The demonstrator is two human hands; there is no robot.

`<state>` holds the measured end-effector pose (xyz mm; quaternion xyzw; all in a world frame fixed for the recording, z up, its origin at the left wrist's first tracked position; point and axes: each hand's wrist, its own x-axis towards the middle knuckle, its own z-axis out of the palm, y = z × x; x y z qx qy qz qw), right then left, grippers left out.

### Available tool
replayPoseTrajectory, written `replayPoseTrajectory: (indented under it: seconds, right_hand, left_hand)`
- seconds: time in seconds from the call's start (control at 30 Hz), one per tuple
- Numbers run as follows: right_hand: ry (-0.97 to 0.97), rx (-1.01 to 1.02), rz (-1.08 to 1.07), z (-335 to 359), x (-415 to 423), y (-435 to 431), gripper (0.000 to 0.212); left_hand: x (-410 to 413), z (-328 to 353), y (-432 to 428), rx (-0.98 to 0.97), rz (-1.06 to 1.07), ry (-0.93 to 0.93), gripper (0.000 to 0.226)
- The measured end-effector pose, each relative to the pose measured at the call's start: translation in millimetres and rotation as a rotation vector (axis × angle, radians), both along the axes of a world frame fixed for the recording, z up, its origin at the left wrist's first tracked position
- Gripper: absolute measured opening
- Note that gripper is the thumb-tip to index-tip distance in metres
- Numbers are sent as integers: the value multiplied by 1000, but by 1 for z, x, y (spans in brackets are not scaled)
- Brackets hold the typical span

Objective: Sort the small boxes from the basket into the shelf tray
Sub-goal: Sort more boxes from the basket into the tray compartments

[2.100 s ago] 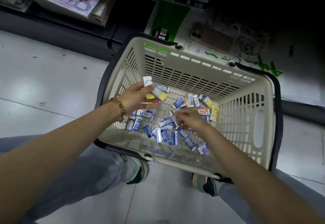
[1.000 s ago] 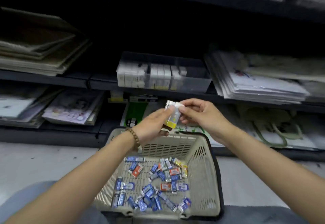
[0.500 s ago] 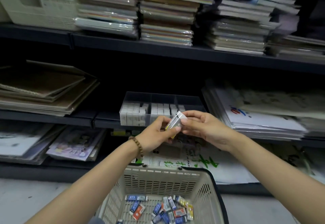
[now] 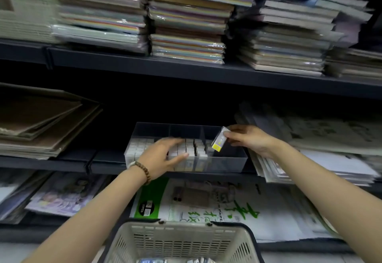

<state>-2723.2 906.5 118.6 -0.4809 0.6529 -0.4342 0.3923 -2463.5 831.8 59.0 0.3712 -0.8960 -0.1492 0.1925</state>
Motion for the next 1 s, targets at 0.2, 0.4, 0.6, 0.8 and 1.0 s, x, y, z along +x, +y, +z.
replayPoseTrajectory:
  seconds: [0.2,0.4,0.6,0.8,1.0]
  right_hand:
    - [79,17,79,-18,-4,-22,20]
    - [184,-37,113,-21,-3,-20,28]
    - [423,-15,145,-19,0,-11,39]
    - [556,25,180,-34,16,-3,47]
    - [352,223,65,-36,9,-18,58]
  left_hand:
    - [2,-16,-4,-136,-5,-95,102]
    - [1,-20,-4,-146,2,-66,85]
    - [1,-21,-5,-151,-4,-98,90]
    - [0,-23,-6,-158,7,-117,79]
    - [0,-22,-5,-148,5,-110,76]
